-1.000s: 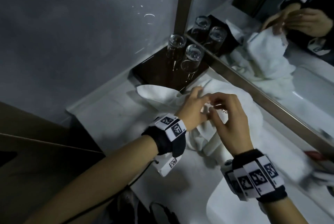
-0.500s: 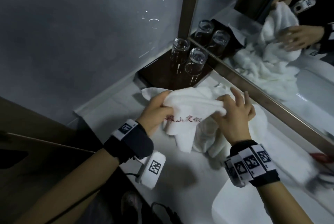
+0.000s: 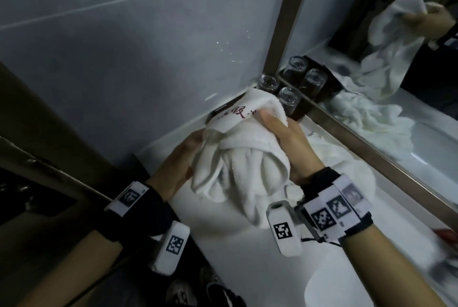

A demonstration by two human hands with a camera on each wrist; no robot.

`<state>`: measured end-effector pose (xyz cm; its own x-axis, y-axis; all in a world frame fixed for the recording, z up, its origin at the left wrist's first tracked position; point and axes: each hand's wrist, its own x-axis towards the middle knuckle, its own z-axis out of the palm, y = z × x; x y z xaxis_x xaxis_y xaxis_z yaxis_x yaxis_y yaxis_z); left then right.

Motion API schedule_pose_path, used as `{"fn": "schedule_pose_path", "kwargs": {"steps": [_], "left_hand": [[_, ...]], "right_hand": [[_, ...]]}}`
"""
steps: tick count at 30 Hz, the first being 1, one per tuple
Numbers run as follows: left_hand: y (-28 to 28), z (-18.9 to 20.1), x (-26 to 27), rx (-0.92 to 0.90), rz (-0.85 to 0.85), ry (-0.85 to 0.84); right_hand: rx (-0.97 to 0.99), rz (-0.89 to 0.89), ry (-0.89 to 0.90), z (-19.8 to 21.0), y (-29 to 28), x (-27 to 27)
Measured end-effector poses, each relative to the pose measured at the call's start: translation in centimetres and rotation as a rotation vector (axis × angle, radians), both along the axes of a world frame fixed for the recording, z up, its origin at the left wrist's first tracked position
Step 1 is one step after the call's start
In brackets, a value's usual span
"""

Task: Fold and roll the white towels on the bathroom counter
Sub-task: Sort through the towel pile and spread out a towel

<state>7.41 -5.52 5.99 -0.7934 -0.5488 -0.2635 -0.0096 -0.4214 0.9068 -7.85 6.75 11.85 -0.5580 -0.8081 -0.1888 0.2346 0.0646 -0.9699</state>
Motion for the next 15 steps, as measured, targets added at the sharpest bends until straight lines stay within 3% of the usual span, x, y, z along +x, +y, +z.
{"fn": "schedule_pose_path", "kwargs": {"steps": [3,6,8,11,15], "left_hand": [[0.2,0.0,2.3,-0.016,-0.033,0.069],[-0.5,0.0,3.6,-0.304,0.06,-0.065],[-1.4,0.2,4.4,-0.489,0.191,-0.141],[-2.8,0.6,6.0,-0.517,0.36,-0.107],[-3.4,1.4,7.2,-0.604,0.333,-0.139]], "right_hand": [[-0.052,0.122,-0.15,-0.2,0.0,1.1],[-0.032,0.191,-0.12,-1.3,0.3,2.1],[0.055,0.082,-0.046,-2.5,0.7,2.4],[0.124,-0.099,-0.001,-3.5,1.6,2.1],[0.188,-0.034,-0.186,-4.6,2.9,1.4]]}}
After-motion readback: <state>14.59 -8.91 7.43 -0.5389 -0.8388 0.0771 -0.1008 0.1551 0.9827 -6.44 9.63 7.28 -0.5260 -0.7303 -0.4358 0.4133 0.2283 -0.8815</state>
